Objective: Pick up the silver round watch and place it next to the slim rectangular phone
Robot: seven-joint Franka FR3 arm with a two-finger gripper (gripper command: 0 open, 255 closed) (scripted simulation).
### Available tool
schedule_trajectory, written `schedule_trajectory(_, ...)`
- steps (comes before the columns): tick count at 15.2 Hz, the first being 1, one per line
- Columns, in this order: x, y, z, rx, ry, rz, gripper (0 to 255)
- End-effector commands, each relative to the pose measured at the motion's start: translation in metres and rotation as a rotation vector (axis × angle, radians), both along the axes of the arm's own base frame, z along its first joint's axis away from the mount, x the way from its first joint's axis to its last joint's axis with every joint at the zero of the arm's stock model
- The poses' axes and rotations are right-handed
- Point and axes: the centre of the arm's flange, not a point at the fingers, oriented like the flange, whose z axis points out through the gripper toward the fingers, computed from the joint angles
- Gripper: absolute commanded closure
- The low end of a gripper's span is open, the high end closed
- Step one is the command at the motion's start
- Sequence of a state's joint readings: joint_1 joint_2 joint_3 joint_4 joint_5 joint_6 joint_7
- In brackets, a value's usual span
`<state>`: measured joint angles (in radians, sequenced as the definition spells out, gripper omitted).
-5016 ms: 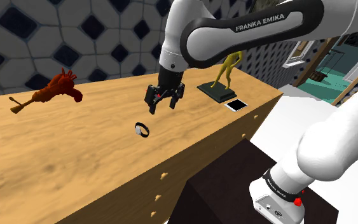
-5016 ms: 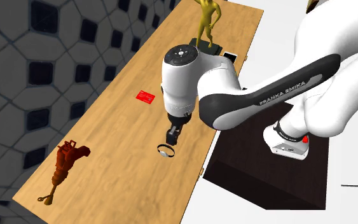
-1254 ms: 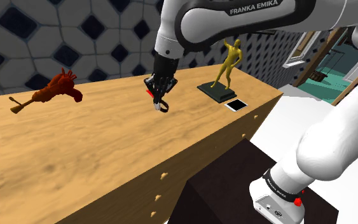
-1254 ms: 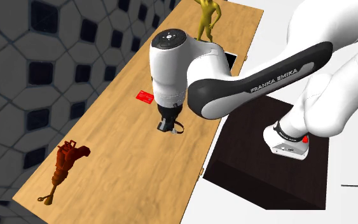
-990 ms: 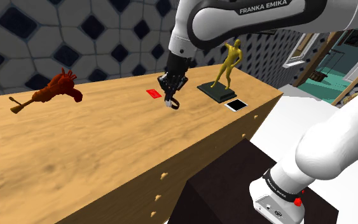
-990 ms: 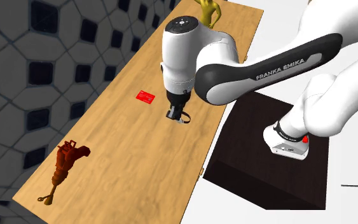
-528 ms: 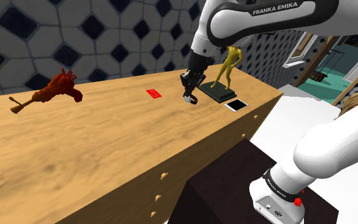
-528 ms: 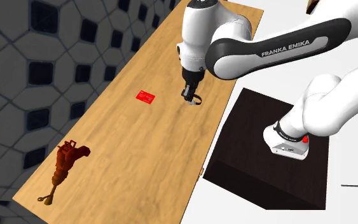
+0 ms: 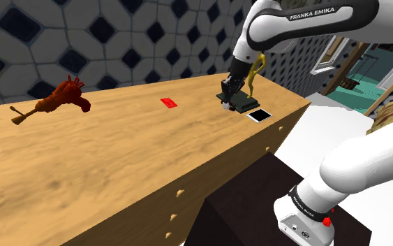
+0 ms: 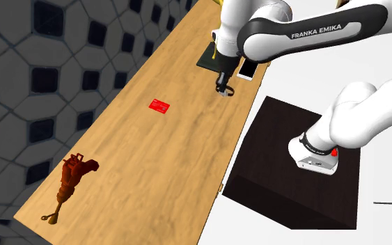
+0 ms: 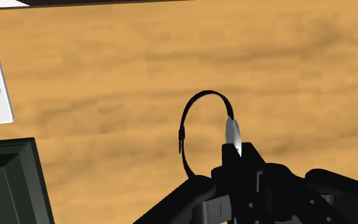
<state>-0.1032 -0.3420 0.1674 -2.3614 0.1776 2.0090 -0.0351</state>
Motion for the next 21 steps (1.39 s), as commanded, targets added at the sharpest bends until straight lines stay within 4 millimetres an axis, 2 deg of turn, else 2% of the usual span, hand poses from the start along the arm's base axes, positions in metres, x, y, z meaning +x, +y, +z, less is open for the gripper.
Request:
schedule_trajectory(1, -0.003, -0.026, 0.002, 0.0, 0.0, 0.002, 255)
schedule_trajectory(13, -0.02, -0.182, 0.003, 0.0, 0.0, 0.002, 255)
schedule_trajectory(21, -0.02, -0.182, -0.039, 0.0, 0.0, 0.002, 255)
